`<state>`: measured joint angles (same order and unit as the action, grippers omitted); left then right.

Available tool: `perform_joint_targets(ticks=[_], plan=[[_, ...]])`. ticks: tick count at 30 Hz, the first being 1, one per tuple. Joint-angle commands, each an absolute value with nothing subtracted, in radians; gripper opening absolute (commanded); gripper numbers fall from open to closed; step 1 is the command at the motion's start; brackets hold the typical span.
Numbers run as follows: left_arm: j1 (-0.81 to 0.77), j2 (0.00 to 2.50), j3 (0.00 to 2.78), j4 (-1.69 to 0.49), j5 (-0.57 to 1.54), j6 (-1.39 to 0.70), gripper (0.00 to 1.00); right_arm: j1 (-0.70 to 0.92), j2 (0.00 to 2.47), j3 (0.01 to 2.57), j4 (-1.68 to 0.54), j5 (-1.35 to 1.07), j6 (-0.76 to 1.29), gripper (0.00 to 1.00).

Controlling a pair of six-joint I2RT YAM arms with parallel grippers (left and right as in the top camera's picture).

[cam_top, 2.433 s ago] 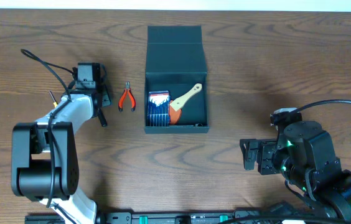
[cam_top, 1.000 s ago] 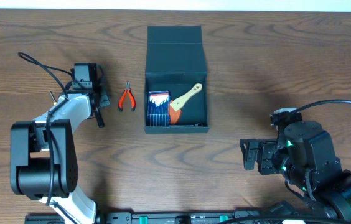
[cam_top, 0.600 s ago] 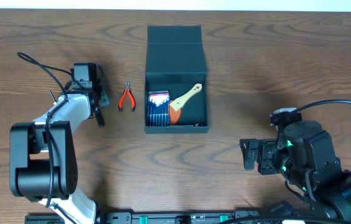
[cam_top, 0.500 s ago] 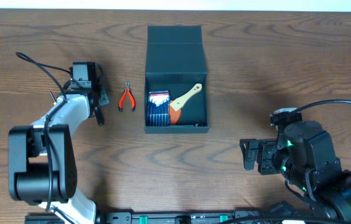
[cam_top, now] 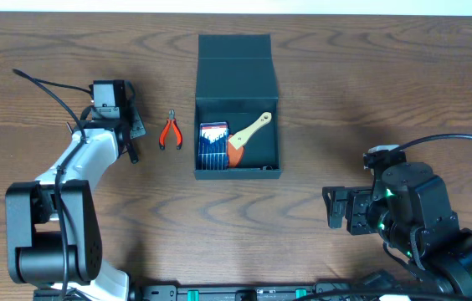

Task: Pack container
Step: 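Lower and close the left gripper on the hammer handle, then carry the hammer right into the black box and release it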

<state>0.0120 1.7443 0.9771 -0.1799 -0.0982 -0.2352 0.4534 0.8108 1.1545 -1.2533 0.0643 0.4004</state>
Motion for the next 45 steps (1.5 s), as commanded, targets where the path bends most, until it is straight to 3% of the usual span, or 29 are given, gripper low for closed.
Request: perform_joint_targets(ticks=[1, 18, 25, 33, 45], plan=[[-0.014, 1.697, 0.988, -0.181, -0.085, -0.233, 0.06, 0.446, 0.810, 1.152, -1.253, 0.068, 0.388, 0.99], [-0.307, 1.346, 0.988, -0.253, -0.085, -0.210, 0.06, 0.446, 0.810, 1.152, -1.253, 0.068, 0.388, 0.99], [-0.485, 1.409, 0.988, -0.222, -0.086, -0.277, 0.06, 0.446, 0.810, 1.152, -1.253, 0.068, 0.387, 0.99], [-0.570, 1.544, 0.988, -0.131, -0.086, -0.459, 0.06, 0.446, 0.810, 1.152, -1.253, 0.068, 0.388, 0.99], [-0.663, 1.645, 0.988, -0.117, -0.086, -0.332, 0.06, 0.446, 0.810, 1.152, -1.253, 0.068, 0.388, 0.99]])
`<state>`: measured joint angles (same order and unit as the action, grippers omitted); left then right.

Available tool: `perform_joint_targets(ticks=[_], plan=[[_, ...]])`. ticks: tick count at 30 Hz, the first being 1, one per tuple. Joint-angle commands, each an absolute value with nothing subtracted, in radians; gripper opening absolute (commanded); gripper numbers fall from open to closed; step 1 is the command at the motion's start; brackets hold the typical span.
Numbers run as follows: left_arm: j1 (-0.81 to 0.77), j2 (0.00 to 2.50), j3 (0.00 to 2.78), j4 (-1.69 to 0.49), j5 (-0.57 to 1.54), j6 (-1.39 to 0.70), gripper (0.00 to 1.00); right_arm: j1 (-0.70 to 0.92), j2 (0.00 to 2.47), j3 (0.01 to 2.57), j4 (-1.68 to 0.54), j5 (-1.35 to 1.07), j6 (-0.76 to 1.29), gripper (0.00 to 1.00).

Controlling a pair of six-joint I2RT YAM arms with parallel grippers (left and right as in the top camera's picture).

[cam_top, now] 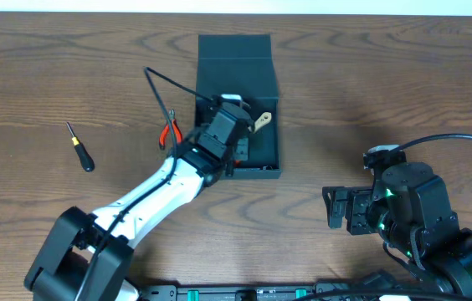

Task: Pack container
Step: 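Carry the hammer right into the black box and release it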

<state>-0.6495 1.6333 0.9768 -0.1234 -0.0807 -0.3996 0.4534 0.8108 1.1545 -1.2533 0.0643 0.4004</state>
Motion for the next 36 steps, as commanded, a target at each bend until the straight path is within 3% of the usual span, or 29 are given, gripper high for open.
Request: perform_joint_targets(ticks=[1, 12, 22, 36], plan=[[-0.665, 1.645, 0.988, -0.117, -0.086, -0.312, 0.06, 0.446, 0.810, 1.152, -1.253, 0.068, 0.388, 0.99], [-0.665, 1.646, 0.988, -0.091, -0.075, -0.020, 0.06, 0.446, 0.810, 1.152, -1.253, 0.068, 0.388, 0.99], [-0.665, 1.646, 0.988, -0.069, 0.121, 0.391, 0.06, 0.446, 0.810, 1.152, -1.253, 0.068, 0.388, 0.99], [-0.659, 1.646, 0.977, -0.073, 0.064, 0.410, 0.06, 0.446, 0.810, 1.152, -1.253, 0.068, 0.388, 0.99]])
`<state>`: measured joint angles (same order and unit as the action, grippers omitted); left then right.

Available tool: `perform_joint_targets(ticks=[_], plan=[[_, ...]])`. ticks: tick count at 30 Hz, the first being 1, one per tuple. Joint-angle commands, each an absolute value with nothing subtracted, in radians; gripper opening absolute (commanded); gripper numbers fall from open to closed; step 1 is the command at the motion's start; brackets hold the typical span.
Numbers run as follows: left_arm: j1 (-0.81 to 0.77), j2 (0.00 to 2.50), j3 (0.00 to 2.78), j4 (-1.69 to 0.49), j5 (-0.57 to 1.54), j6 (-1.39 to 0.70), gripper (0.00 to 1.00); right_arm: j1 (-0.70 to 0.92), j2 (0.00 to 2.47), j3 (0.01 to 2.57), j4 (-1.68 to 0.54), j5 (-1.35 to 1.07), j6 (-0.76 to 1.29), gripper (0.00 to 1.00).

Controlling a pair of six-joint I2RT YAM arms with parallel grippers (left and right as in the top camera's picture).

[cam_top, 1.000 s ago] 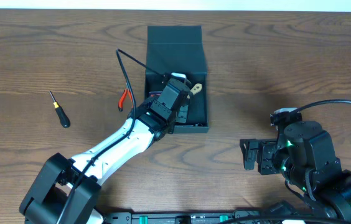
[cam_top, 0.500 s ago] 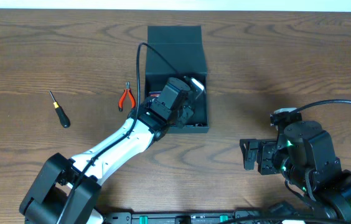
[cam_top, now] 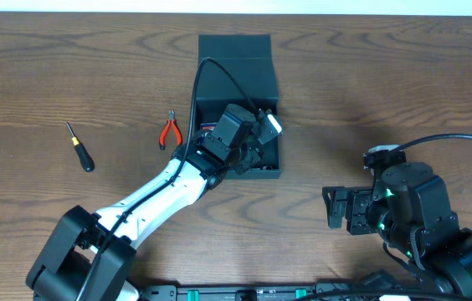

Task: Pack container
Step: 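Carry the hammer right into the black box and release it, then move the left gripper back over the red-black pliers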

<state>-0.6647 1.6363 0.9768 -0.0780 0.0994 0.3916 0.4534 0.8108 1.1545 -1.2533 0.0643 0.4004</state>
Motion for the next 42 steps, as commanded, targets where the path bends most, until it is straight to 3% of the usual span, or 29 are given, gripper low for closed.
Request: perform_joint_targets(ticks=[1, 23, 29, 32, 40, 42], plan=[[-0.656, 1.646, 0.974, -0.073, 0.063, 0.410, 0.06, 0.446, 0.810, 1.152, -1.253, 0.068, 0.387, 0.99], [-0.646, 1.647, 0.971, -0.105, 0.064, 0.390, 0.06, 0.446, 0.810, 1.152, -1.253, 0.068, 0.387, 0.99], [-0.646, 1.647, 0.971, -0.123, 0.064, 0.387, 0.44, 0.446, 0.810, 1.152, -1.253, 0.068, 0.388, 0.99], [-0.646, 1.647, 0.971, -0.126, 0.064, 0.387, 0.49, 0.446, 0.810, 1.152, -1.253, 0.068, 0.388, 0.99], [-0.645, 1.624, 0.973, -0.124, 0.059, 0.381, 0.77, 0.446, 0.810, 1.152, -1.253, 0.068, 0.388, 0.99], [-0.643, 1.589, 0.978, -0.121, 0.031, 0.338, 0.80, 0.446, 0.810, 1.152, -1.253, 0.068, 0.387, 0.99]])
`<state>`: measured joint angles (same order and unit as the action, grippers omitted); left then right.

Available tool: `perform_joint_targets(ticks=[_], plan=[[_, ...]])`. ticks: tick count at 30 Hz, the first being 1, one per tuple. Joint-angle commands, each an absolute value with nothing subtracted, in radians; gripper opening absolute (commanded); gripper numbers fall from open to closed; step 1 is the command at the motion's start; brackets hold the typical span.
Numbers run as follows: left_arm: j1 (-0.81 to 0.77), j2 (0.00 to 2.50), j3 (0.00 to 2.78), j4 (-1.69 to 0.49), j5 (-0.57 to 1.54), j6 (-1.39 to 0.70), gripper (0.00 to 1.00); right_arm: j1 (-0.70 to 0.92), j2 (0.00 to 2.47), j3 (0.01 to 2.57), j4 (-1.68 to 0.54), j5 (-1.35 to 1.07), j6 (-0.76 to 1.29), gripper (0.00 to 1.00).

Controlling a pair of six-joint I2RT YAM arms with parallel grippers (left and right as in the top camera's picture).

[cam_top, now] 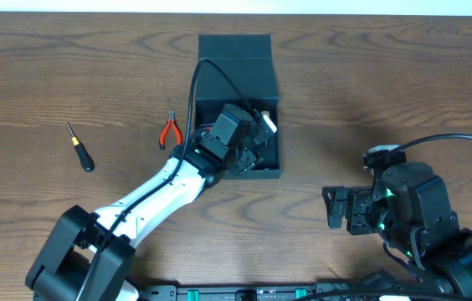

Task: Pack container
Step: 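Move the left gripper back over the red-black pliers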

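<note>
The black box (238, 84) stands open at the table's middle, its lid folded back. My left gripper (253, 149) reaches down into the box from the left and covers most of what lies inside. Its fingers are hidden from above, so I cannot tell how the jaws stand. A cream brush handle (266, 124) pokes out just right of the wrist. Red-handled pliers (170, 131) lie on the table left of the box. A black screwdriver (79, 148) lies farther left. My right gripper (333, 209) rests low at the right, pointing left, open and holding nothing.
The left arm (148, 196) stretches diagonally from the front left up to the box, with its cable arching over the box's left wall. The right arm's bulky base (424, 221) fills the front right corner.
The left gripper has stayed inside the box and shifted only slightly. The cream handle end sits a little farther left. The pliers, the screwdriver and the right arm have not moved.
First the left gripper was on the table left of the pliers, with a blue packet and a cream-handled brush showing in the box. Then it was over the box's left part and the screwdriver showed at the far left. Since then it has been down inside the box.
</note>
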<state>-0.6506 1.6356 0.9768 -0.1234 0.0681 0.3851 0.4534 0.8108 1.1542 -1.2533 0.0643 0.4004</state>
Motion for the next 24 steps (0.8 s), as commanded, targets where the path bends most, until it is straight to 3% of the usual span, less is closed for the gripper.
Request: perform_joint_targets(ticks=[1, 10, 16, 24], plan=[[-0.641, 1.572, 0.981, -0.121, 0.017, 0.320, 0.81, 0.446, 0.810, 1.152, -1.253, 0.068, 0.388, 0.99], [-0.433, 1.351, 0.984, -0.142, -0.011, 0.133, 0.96, 0.446, 0.810, 1.152, -1.253, 0.068, 0.388, 0.99], [-0.199, 1.338, 0.984, -0.205, 0.097, 0.132, 0.98, 0.446, 0.810, 1.152, -1.253, 0.068, 0.388, 0.99], [-0.054, 1.408, 0.984, -0.265, 0.199, 0.126, 0.98, 0.446, 0.810, 1.152, -1.253, 0.068, 0.388, 0.99]])
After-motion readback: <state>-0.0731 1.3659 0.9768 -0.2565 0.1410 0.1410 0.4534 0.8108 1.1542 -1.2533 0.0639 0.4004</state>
